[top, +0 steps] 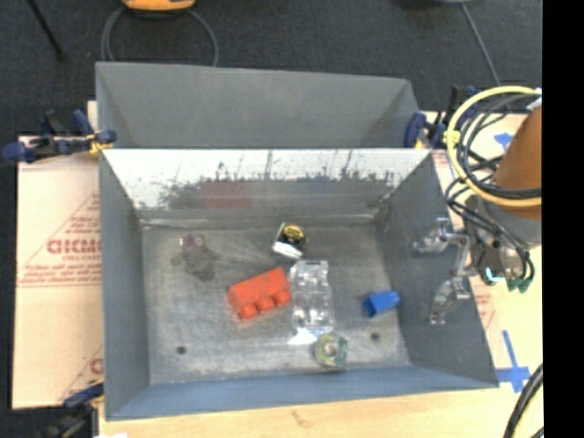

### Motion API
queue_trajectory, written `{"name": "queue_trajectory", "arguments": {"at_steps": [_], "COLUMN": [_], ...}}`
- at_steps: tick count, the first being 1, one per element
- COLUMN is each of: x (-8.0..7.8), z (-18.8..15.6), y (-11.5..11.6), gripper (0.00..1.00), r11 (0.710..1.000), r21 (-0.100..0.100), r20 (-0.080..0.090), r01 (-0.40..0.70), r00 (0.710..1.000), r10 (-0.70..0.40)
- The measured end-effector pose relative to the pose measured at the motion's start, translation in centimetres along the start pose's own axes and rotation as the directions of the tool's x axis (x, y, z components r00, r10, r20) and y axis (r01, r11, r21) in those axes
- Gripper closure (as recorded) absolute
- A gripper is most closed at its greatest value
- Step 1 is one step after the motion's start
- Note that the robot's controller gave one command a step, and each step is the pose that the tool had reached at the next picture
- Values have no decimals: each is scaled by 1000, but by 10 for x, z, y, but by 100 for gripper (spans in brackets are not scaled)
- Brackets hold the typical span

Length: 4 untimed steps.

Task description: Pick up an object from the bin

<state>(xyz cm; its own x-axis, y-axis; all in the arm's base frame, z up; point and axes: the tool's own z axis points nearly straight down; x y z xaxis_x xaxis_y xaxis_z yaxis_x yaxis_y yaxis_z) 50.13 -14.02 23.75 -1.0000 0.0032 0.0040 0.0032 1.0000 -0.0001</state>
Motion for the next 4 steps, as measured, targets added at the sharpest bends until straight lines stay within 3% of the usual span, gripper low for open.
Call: {"name": "queue_trajectory", "arguments": {"at_steps": [1,2,3,4], "x": [-36,-51,-52,-59], "z": [88,166,162,3], "y": [-4,-17,-18,-3], "gripper": [0,0,100,100], "r11": [993,958,957,832], "r21": [-1,3,8,11], "r20": [2,11,14,12], "r01": [115,286,289,554], "r00": [993,958,957,832], "r10": [-115,-286,-289,-554]}}
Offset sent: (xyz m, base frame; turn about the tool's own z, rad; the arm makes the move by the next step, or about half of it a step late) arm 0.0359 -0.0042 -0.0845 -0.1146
